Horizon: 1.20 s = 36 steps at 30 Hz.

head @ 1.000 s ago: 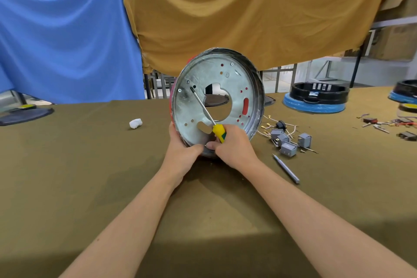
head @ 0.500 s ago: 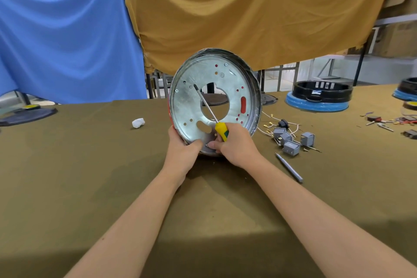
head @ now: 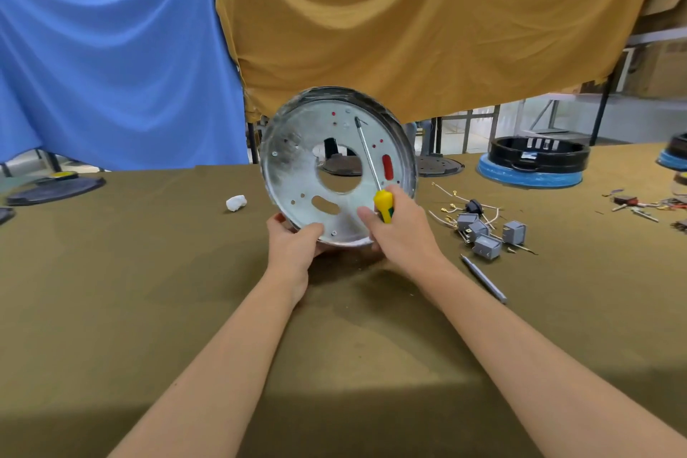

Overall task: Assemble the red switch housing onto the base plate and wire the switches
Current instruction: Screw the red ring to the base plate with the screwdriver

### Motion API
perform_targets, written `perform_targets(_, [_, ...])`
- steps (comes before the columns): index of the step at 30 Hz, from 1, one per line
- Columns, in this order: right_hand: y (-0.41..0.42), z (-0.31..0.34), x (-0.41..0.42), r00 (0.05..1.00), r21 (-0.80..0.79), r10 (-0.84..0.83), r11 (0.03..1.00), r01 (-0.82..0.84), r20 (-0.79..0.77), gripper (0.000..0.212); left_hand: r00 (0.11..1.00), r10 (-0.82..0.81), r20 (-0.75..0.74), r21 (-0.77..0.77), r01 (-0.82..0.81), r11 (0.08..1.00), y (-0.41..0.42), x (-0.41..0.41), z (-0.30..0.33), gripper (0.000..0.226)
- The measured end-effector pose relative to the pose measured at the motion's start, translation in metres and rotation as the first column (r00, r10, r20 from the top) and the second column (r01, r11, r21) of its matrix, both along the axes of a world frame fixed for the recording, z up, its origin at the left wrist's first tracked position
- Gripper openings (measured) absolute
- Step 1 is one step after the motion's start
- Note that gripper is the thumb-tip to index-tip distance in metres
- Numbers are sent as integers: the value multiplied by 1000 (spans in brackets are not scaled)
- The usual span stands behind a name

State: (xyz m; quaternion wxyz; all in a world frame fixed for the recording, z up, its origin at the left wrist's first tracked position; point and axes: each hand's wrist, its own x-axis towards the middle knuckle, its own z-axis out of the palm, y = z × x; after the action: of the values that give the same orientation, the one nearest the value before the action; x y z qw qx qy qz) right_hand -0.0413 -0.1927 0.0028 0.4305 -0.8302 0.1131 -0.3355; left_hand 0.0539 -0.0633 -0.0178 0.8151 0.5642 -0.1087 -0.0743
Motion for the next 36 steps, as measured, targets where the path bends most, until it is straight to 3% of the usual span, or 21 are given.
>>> perform_targets(6, [-8, -4, -7, 984, 32, 120, 993, -116, -132, 23, 983, 69, -171, -225, -107, 969, 12, 12, 7, 48])
perform_targets(10, [-5, -6, -6, 979, -118, 153, 978, -170, -137, 18, 968, 142, -206, -305, -202, 931, 20, 19, 8, 52])
perform_targets(13, [-3, -8, -7, 969, -309, 118, 933, -183, -216, 29, 963, 208, -171, -296, -251, 922, 22, 22, 6, 52])
perform_targets(16, [-1, -10, -8, 961, -405, 43, 901, -155, -274, 32, 960, 269, -83, -250, -281, 926, 22, 23, 3, 55])
perform_targets(22, [-5, -12, -7, 959, -465, -31, 879, -108, -281, 33, 941, 338, 21, -211, -327, 921, 20, 25, 2, 62])
perform_targets(36, [-6, -14, -3, 952, -505, -36, 854, -128, -303, 32, 943, 331, 15, -208, -321, 924, 20, 26, 0, 63])
